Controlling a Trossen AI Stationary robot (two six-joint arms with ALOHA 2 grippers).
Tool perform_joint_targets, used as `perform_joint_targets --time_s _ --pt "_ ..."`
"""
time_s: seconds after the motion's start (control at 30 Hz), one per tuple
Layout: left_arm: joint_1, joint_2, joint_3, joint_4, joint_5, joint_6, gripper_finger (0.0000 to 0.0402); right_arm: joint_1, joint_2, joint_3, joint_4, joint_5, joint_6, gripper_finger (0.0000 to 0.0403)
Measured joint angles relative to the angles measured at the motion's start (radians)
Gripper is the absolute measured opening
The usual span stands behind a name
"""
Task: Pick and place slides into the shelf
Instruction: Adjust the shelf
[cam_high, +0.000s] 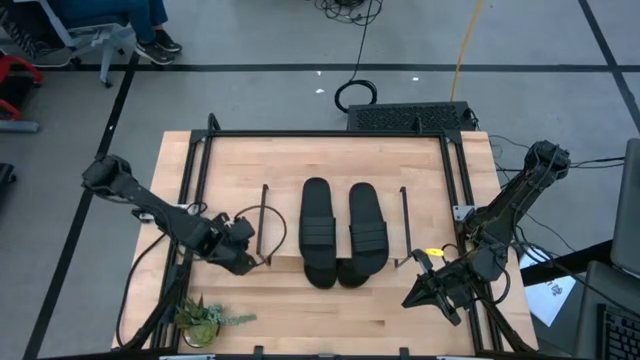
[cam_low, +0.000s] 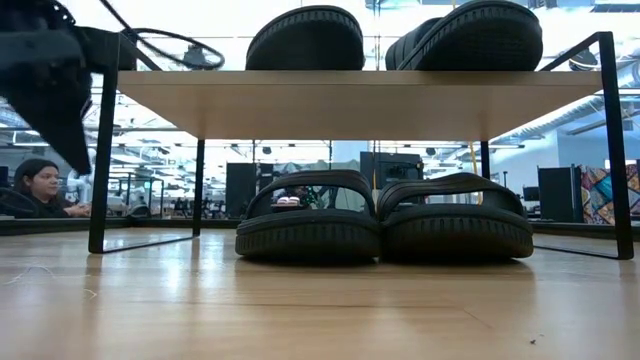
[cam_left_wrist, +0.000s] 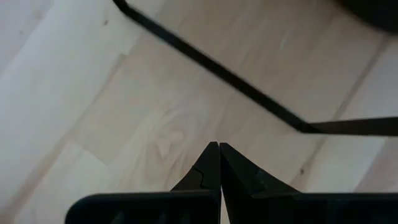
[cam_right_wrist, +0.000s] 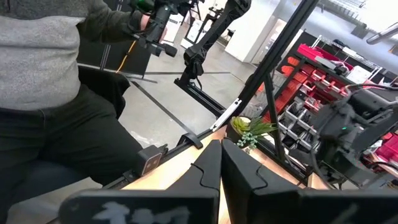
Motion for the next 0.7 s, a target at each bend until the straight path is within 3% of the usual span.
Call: perform_joint_targets --time_s 0.23,0.7 --pt "-0.046 0.033 0.0 0.026 -0.02 -0.077 0.0 0.0 0.0 0.0 0.0 0.0 0.0 0.0" --pt "-0.104 0.032 0.0 0.191 -0.088 -0.06 0.0 0.001 0.0 0.0 0.009 -0.003 0.0 0.0"
